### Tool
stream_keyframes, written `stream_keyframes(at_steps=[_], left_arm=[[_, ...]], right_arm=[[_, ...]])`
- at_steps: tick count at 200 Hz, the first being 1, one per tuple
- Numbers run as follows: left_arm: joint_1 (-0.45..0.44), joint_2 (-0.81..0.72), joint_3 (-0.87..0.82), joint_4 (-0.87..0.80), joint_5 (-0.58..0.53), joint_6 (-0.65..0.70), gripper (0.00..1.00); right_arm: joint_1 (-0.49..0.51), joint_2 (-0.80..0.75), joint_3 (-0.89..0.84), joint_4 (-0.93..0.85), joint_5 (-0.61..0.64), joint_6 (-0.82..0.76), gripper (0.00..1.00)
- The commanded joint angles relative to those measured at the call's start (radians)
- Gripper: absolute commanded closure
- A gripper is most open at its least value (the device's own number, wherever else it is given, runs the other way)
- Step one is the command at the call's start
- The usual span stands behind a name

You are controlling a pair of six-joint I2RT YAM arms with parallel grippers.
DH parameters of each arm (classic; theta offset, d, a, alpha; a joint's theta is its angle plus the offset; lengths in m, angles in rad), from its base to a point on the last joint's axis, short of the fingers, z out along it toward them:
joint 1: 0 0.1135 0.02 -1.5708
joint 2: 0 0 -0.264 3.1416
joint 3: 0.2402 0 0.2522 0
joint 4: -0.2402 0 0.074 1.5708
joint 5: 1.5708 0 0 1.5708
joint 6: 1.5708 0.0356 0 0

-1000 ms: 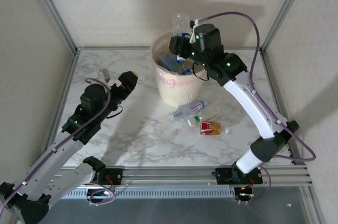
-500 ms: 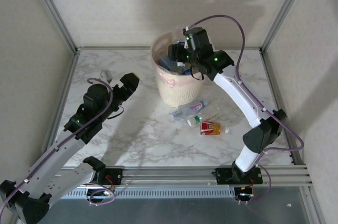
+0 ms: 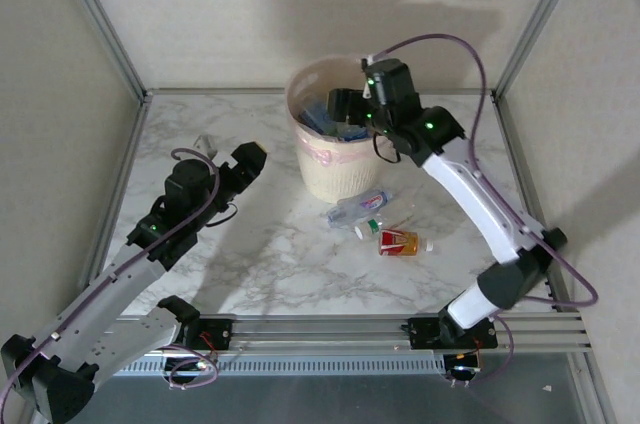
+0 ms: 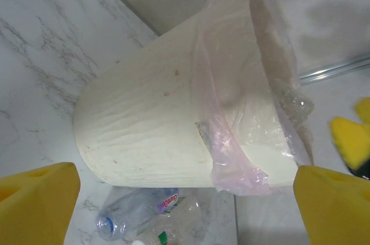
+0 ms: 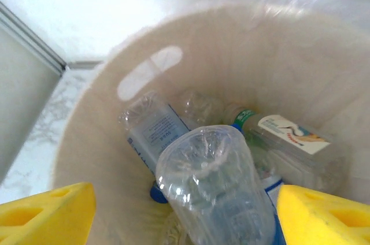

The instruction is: Put the plastic bottles in the bin

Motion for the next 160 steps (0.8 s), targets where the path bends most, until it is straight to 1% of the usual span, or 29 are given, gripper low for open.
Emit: stream_keyframes(at_steps=[1, 32, 66, 112, 136, 160], left_arm=[[0.008, -0.002, -0.014, 0.019, 0.020, 0.022, 0.06], [0.008, 0.000, -0.022, 0.031, 0.029, 0.022, 0.08], [0.007, 0.004, -0.032, 0.047, 0.039, 0.022, 0.09], [0.006, 0.008, -0.049, 0.059, 0.052, 0.024, 0.11], [0.007, 0.004, -0.058, 0.060, 0.050, 0.026, 0.11], [0.007, 0.004, -0.067, 0.065, 0.055, 0.026, 0.11]], right_arm=[[0.010, -0.118, -0.047, -0.042, 0.083, 0.049, 0.18], [0.010, -0.267, -0.205, -0.101, 0.165, 0.139, 0.17], [0.010, -0.419, -0.454, -0.168, 0.190, 0.293, 0.17], [0.010, -0.536, -0.793, -0.196, 0.140, 0.511, 0.16], [0.010, -0.569, -0.903, -0.165, 0.114, 0.613, 0.12], [0.010, -0.556, -0.982, -0.103, 0.075, 0.686, 0.10]])
